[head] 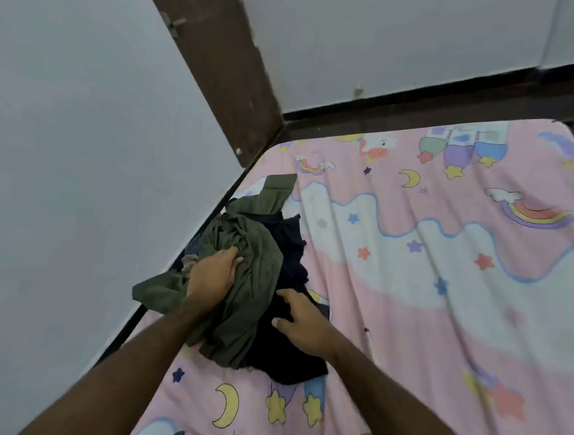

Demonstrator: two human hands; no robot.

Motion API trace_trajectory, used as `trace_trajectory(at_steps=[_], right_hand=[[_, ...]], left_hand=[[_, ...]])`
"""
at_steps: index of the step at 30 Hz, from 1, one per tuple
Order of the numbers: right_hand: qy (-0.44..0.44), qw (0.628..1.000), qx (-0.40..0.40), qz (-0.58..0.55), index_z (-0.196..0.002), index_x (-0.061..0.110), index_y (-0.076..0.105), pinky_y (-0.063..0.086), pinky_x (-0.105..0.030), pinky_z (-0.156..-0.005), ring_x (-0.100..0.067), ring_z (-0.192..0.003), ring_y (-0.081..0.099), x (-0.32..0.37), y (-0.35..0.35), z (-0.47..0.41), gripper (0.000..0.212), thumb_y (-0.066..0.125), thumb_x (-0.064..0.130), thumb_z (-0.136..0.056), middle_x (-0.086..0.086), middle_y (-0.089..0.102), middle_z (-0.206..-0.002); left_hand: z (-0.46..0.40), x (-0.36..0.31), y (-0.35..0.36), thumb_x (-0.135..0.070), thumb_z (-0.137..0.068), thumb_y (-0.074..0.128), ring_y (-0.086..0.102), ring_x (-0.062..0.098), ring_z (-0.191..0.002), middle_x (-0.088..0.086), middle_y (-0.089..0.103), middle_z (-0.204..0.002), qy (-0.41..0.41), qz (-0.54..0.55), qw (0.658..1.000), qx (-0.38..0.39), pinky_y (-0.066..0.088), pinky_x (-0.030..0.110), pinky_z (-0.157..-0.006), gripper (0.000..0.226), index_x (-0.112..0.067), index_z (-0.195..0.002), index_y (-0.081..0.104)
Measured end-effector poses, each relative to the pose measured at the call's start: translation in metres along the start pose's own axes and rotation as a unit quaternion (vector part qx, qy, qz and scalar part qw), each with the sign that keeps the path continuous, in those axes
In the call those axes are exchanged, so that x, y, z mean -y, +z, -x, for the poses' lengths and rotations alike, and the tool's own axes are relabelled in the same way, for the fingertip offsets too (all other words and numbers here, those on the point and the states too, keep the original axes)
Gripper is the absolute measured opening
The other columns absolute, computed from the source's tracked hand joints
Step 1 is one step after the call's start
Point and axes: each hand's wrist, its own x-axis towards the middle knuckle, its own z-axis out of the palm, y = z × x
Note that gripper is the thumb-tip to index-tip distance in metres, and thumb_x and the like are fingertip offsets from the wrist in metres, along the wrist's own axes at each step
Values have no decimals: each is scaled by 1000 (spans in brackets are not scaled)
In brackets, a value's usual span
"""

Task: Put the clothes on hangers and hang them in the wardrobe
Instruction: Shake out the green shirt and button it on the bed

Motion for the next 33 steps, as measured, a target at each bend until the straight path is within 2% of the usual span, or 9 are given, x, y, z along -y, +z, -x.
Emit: trace_trajectory(at_steps=[5, 10, 14, 17, 19, 22, 27, 30, 33], right_hand=[[31, 995, -85, 34, -149, 11, 39, 36, -32, -112, -24, -135, 45, 26, 36, 61, 55, 60, 18, -99, -9, 45, -144], [-45, 984, -173, -6, -141, 19, 44, 42, -29, -108, -13, -127, 53, 132, 48, 113, 53, 67, 10, -93, 9, 53, -135], [-72, 958, -248, -125, -159, 33, 1, 49, -47, -106, -10, -133, 46, 231, 64, 122, 114, 85, 35, -81, 13, 39, -150], [-111, 921, -300, -221, -150, 29, 29, 62, -45, -81, -12, -108, 67, 279, 63, 124, 68, 66, 14, -94, 3, 64, -127], [-148, 892, -367, -218, -130, 10, 57, 59, -56, -90, -29, -106, 71, 294, 54, 137, 33, 53, 4, -98, -14, 71, -115], [-169, 863, -402, -254, -114, -3, 69, 53, -57, -100, -42, -109, 68, 300, 30, 168, 25, 51, 4, -98, -25, 71, -113], [-195, 853, -416, -246, -121, 8, 64, 57, -42, -95, -31, -109, 69, 325, -10, 212, 30, 49, 5, -96, -16, 72, -113], [-160, 854, -398, -293, -112, 5, 60, 60, -31, -68, -22, -80, 72, 310, -34, 240, 34, 35, -12, -97, -7, 76, -83], [-73, 891, -382, -235, -114, 9, 62, 61, -36, -73, -24, -87, 70, 267, -47, 275, 47, 32, -19, -91, -9, 75, -94]], left_hand=[[40, 14, -44, -29, -106, 40, 65, 37, -81, 16, 71, -91, -59, 154, 974, -156, 53, 45, -74, 26, -15, -104, 62], [98, 14, -156, -32, -103, 42, 65, 31, -86, 11, 71, -93, 17, 406, 878, -252, 52, 44, -78, 32, -9, -98, 64], [140, 5, -237, -22, -102, 52, 68, 16, -92, 1, 73, -98, 114, 520, 817, -222, 54, 41, -90, 23, -10, -104, 71], [176, -14, -264, -25, -97, 56, 69, 16, -102, -1, 75, -103, 234, 529, 801, -153, 53, 46, -97, 21, -15, -106, 72], [196, -21, -275, -17, -99, 54, 69, 20, -105, 3, 75, -104, 306, 540, 774, -127, 50, 50, -100, 20, -13, -103, 73], [216, -21, -287, -8, -103, 51, 62, 17, -122, 4, 71, -122, 396, 558, 722, -101, 44, 44, -110, 21, -8, -111, 70], [196, -13, -262, -37, -90, 68, 34, 12, -142, -1, 37, -152, 319, 427, 793, -294, 31, 25, -114, 61, -20, -143, 45], [180, -16, -250, -52, -80, 78, 45, -2, -125, -9, 40, -143, 252, 489, 824, -138, 34, 14, -100, 85, -29, -148, 32], [175, -31, -223, -32, -84, 80, 59, -12, -86, -8, 65, -105, 340, 381, 858, 49, 43, 18, -82, 57, -26, -132, 51]])
